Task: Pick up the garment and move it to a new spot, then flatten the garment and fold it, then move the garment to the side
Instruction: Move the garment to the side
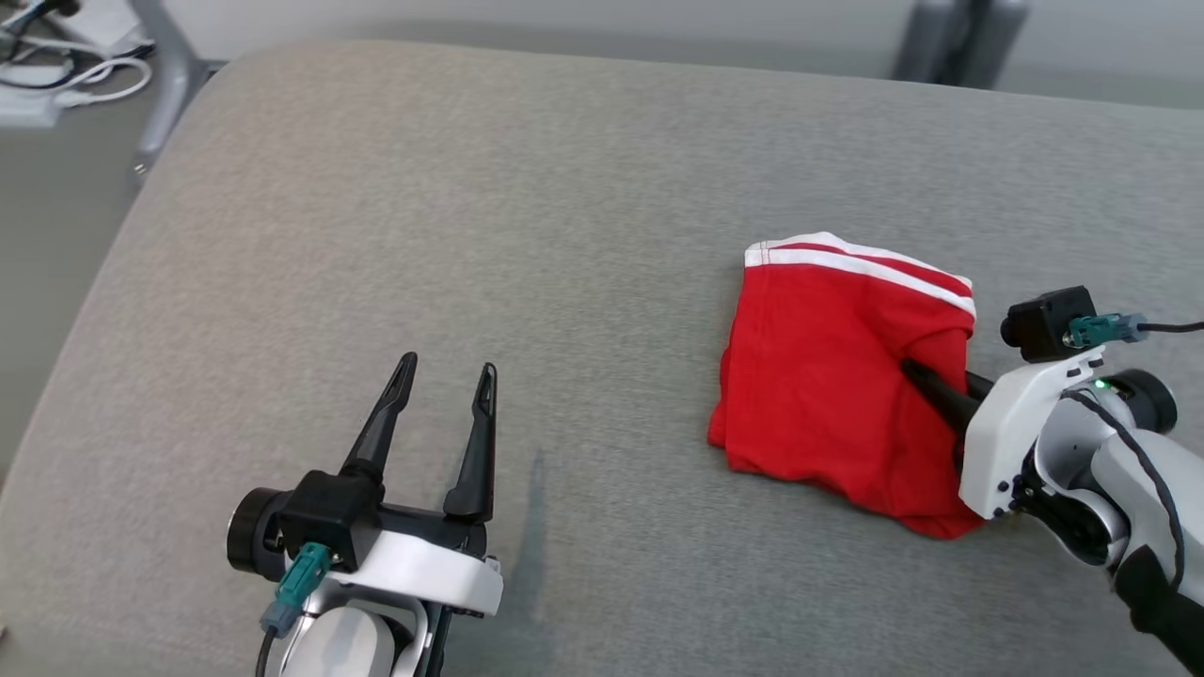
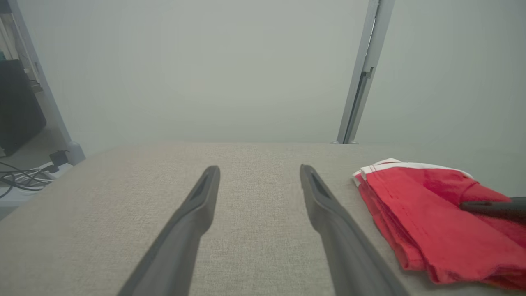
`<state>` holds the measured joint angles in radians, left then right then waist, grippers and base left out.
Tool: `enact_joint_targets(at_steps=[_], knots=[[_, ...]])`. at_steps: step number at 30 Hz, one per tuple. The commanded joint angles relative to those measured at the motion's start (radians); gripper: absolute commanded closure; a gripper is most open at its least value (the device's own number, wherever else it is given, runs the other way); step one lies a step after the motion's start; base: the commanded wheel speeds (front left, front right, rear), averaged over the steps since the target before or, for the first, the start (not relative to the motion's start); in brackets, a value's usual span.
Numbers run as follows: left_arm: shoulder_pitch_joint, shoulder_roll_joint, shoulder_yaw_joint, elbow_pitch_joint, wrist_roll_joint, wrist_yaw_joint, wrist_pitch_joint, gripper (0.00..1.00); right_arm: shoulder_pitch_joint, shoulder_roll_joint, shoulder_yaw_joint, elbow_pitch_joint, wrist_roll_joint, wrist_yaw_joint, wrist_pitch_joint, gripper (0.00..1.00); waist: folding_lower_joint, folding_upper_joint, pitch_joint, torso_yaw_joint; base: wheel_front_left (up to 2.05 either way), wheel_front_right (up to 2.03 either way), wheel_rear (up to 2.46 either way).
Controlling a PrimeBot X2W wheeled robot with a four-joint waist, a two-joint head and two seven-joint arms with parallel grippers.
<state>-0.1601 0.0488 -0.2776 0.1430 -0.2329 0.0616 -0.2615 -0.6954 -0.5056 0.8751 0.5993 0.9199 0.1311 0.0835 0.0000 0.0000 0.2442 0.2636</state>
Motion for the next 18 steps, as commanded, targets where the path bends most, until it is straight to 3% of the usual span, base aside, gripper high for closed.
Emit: enact_joint_targets(at_steps=[1,8,11,18], knots=[[0.003,0.004,0.002,-0.002,0.006,-0.002,-0.004,0.0,-0.011,-0.011,0.003,-0.002,-0.008,-0.001,-0.008,1.0,0.0,0.0,-0.015,-0.034,0.0,0.0,0.0],[-0.022,0.004,0.003,-0.005,0.044,-0.03,-0.004,0.0,-0.104,-0.094,0.083,-0.088,-0.104,-0.001,-0.033,1.0,0.0,0.0,-0.004,-0.188,0.0,0.0,0.0],[-0.048,0.004,0.004,-0.008,0.063,-0.048,-0.004,0.0,-0.174,-0.174,0.143,-0.145,-0.209,-0.001,-0.01,1.0,0.0,0.0,0.027,-0.259,0.0,0.0,0.0],[-0.144,0.005,-0.011,-0.008,0.131,-0.104,-0.004,0.0,-0.295,-0.313,0.179,-0.272,-0.282,-0.001,0.01,1.0,0.0,0.0,0.134,-0.389,0.0,0.0,0.0]])
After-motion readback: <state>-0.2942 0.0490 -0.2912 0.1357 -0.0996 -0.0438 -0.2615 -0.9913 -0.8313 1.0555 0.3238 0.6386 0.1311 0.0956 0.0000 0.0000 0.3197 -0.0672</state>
